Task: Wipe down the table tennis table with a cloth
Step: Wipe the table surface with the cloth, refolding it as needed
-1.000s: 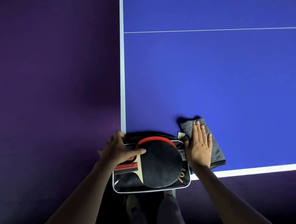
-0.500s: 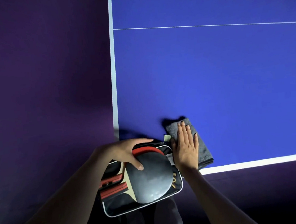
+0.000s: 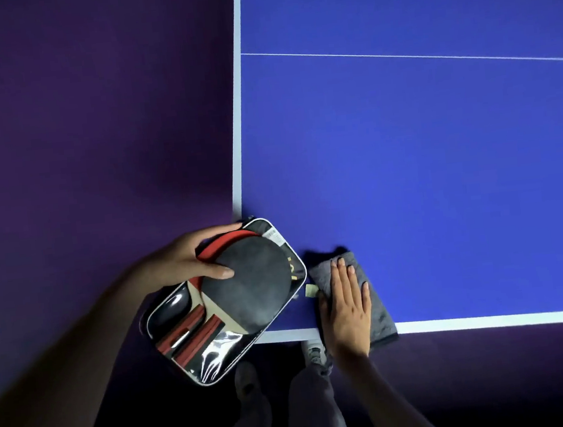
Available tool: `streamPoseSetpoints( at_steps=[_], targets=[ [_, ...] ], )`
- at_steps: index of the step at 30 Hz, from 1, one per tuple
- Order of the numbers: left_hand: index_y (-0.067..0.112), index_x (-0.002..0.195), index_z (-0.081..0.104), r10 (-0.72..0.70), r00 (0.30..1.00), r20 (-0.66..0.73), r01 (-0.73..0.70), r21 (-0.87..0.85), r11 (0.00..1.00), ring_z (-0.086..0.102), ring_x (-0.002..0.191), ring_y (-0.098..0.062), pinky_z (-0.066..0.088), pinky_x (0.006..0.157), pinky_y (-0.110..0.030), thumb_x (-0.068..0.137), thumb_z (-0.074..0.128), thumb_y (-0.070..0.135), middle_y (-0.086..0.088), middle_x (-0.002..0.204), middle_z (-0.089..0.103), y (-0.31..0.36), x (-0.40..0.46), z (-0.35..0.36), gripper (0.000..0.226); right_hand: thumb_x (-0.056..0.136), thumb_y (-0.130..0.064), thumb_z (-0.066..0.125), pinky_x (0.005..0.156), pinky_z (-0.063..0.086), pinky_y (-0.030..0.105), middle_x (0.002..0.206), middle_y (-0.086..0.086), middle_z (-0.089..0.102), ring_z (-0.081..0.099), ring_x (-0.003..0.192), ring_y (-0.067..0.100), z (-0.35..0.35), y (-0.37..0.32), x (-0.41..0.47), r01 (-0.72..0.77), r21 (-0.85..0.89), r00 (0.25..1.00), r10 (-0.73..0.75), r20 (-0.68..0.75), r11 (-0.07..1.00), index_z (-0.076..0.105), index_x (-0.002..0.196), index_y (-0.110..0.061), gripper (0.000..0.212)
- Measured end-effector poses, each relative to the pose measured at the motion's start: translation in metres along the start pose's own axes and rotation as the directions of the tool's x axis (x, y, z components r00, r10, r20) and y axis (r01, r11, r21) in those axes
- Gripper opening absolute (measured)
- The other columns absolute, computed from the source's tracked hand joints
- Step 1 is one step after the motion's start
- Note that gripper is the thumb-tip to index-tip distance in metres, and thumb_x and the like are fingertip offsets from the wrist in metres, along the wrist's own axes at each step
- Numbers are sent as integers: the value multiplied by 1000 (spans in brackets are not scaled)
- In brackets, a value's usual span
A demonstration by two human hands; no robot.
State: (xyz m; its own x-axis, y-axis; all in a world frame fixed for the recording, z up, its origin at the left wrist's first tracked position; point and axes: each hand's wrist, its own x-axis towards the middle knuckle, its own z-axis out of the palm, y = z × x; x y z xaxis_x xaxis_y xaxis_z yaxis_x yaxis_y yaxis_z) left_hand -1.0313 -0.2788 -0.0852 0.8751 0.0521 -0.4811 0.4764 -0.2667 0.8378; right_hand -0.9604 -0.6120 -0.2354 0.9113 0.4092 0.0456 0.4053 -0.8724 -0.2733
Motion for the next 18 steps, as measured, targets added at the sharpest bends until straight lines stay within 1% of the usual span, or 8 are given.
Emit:
streamPoseSetpoints(
  at_steps=[3,6,8,10,12,15,18],
  targets=[
    [34,148,49,6,990,-141,-14,-51,999,51,131,6,41,115,-29,79,86,9,26,141,57,6,-7,-10,82,102,-39,36,129,16,48,172,-1,24,21,159,17,1,-7,-3,-2,-6,1000,2,1,1000,27,164,-19,66],
    [34,148,49,12,971,-237,-39,-108,993,54,130,2,44,111,-29,81,84,10,23,140,59,5,-10,-16,80,101,-38,36,129,14,48,172,-1,22,19,159,17,1,-10,26,43,-33,999,-43,8,999,25,165,-19,68],
    [39,147,50,-9,953,-304,-37,-147,988,56,129,0,47,108,-31,79,85,13,19,140,60,-1,-11,-20,81,102,-39,36,129,16,49,172,-2,23,20,159,16,3,-14,55,77,-39,997,-77,2,996,25,165,-19,67],
    [46,144,51,-57,921,-386,-20,-194,981,57,128,-1,49,106,-32,75,90,18,18,139,61,-12,-15,-23,84,103,-40,35,129,15,48,172,-3,24,20,159,16,7,-20,91,113,-41,994,-113,1,993,25,165,-20,66],
    [52,142,51,-95,883,-460,-10,-219,976,56,128,1,48,104,-29,70,93,25,19,139,61,-20,-21,-22,88,103,-41,34,129,13,48,172,-3,24,20,159,16,13,-27,134,140,-34,990,-140,0,990,24,165,-21,66],
    [50,142,52,-138,824,-549,-21,-272,962,61,121,3,49,100,-24,72,90,17,19,131,66,-28,-29,-14,87,103,-42,32,129,15,50,171,-2,27,23,158,16,20,-36,192,175,-13,984,-175,11,984,26,165,-20,66],
    [47,143,52,-150,785,-601,-27,-274,961,62,116,5,48,98,-21,72,88,15,18,130,67,-28,-37,-12,86,104,-42,33,128,18,52,169,-1,31,26,157,18,26,-40,213,197,17,980,-197,6,980,30,163,-17,65]
  ],
)
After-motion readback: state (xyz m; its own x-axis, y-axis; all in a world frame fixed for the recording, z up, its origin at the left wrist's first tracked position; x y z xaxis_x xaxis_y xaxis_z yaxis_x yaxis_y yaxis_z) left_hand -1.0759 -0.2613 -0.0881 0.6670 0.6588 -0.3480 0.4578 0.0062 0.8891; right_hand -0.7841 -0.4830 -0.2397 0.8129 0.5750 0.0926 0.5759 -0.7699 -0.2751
